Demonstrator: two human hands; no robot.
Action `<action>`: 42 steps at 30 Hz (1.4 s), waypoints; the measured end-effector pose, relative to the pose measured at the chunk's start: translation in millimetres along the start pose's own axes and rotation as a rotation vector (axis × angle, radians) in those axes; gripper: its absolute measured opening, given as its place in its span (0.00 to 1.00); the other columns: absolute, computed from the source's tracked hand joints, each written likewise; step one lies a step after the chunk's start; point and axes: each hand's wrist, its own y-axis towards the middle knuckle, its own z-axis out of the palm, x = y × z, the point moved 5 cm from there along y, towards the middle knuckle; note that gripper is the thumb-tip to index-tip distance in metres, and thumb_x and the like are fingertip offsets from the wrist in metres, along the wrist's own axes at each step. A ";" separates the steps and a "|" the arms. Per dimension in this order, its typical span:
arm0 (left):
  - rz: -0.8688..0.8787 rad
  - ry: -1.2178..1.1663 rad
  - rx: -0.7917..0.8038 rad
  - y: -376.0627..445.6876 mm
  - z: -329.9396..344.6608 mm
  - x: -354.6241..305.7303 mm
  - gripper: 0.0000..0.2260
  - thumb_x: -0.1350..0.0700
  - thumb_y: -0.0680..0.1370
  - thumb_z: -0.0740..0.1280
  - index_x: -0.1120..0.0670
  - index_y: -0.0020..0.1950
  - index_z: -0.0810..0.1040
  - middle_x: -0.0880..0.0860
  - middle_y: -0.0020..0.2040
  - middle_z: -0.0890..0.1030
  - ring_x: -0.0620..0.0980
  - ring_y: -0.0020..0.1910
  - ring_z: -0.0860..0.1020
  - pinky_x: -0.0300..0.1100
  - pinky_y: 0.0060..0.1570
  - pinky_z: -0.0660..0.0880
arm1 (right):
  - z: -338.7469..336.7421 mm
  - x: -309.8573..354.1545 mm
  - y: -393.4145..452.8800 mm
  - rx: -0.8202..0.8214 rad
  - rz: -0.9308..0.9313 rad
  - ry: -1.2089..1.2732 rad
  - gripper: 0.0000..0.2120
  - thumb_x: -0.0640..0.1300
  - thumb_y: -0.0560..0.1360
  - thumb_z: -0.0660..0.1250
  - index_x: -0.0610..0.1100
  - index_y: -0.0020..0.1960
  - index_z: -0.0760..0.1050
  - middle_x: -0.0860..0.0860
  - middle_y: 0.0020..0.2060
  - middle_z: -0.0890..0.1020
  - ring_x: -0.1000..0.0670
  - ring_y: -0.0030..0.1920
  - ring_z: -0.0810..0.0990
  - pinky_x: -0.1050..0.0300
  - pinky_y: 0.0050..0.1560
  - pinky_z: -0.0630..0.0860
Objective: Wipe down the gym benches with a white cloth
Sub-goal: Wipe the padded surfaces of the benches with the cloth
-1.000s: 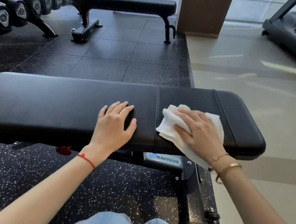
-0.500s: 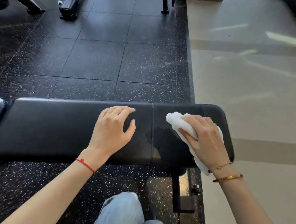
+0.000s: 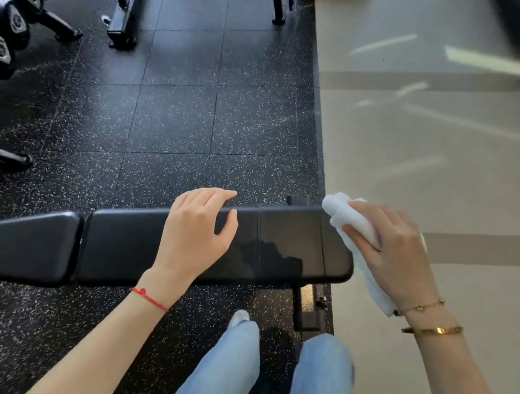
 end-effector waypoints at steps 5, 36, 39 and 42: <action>-0.052 -0.047 -0.035 20.1 -6.7 -56.5 0.12 0.53 0.78 0.66 0.52 0.61 0.79 0.48 0.57 0.82 0.49 0.58 0.79 0.47 0.65 0.70 | -56.3 -39.7 13.8 -0.016 -0.033 -0.040 0.16 0.50 0.77 0.67 0.43 0.62 0.77 0.46 0.57 0.81 0.41 0.51 0.77 0.43 0.54 0.73; -0.754 -0.052 -0.354 188.0 81.1 -259.1 0.11 0.54 0.78 0.66 0.52 0.60 0.80 0.50 0.57 0.83 0.51 0.56 0.79 0.48 0.58 0.74 | -154.7 -210.5 307.1 0.355 -0.642 0.051 0.15 0.53 0.78 0.65 0.46 0.60 0.78 0.50 0.57 0.81 0.43 0.49 0.77 0.46 0.52 0.73; -0.832 -0.056 -0.421 223.1 74.5 -230.9 0.11 0.54 0.78 0.66 0.52 0.60 0.80 0.49 0.57 0.82 0.51 0.57 0.79 0.50 0.59 0.75 | -130.0 -180.7 366.8 0.425 -0.741 0.047 0.15 0.54 0.79 0.64 0.47 0.61 0.78 0.51 0.59 0.80 0.44 0.52 0.77 0.48 0.54 0.72; -0.902 -0.037 -0.468 252.6 61.3 -202.1 0.12 0.54 0.79 0.65 0.53 0.60 0.80 0.50 0.57 0.82 0.51 0.57 0.79 0.51 0.59 0.75 | -108.8 -141.4 421.8 0.473 -0.852 0.050 0.16 0.53 0.78 0.66 0.46 0.61 0.78 0.50 0.60 0.80 0.44 0.54 0.77 0.46 0.56 0.73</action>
